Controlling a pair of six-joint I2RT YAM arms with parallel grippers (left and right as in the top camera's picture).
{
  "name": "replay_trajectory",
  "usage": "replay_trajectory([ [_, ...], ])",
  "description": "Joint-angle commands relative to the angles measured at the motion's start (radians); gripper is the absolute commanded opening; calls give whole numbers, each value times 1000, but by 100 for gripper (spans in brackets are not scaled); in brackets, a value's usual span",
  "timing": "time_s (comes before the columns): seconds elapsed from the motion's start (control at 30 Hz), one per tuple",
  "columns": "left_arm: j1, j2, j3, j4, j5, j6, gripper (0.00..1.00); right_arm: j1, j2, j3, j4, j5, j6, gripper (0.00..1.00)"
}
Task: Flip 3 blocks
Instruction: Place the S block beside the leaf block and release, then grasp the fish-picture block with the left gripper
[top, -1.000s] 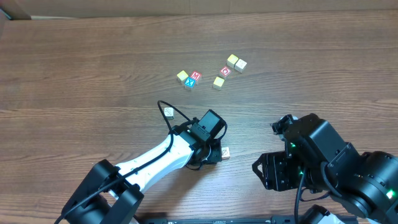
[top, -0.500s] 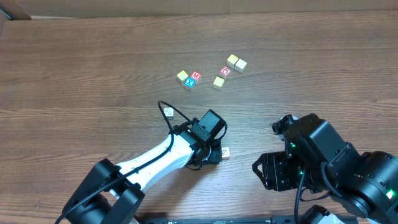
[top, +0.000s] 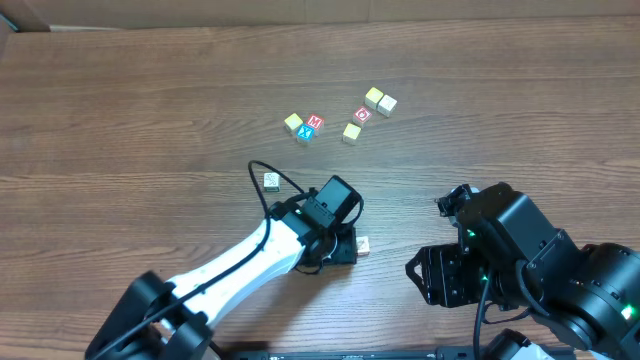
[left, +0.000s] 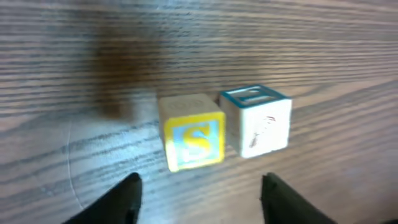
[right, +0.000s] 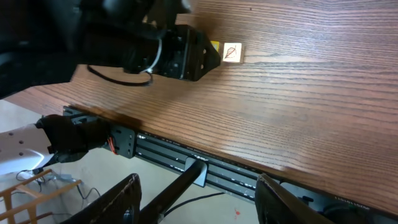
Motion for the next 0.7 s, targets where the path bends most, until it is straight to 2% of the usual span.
replay_trajectory([
  [0.0, 1, -37, 50, -23, -19, 72, 56, -5, -4, 18, 3, 13, 7, 60],
  [0.13, 53, -37, 131, -139, -207, 211, 59, -5, -4, 18, -2, 13, 6, 60],
  [0.27, 182, -37, 233, -203, -282, 385, 67, -5, -3, 18, -6, 13, 3, 61],
  [0.3, 224, -37, 256, -206, -284, 433, 74, -5, -4, 18, -6, 13, 3, 61],
  [0.4, 350, -31, 301, -193, -268, 525, 77, -5, -4, 18, -5, 13, 3, 61],
  [0.53, 473, -7, 314, -158, -188, 645, 77, -5, -4, 18, -6, 12, 3, 61],
  [0.67, 525, 50, 314, -161, -178, 698, 73, -5, -3, 18, -6, 13, 3, 62],
])
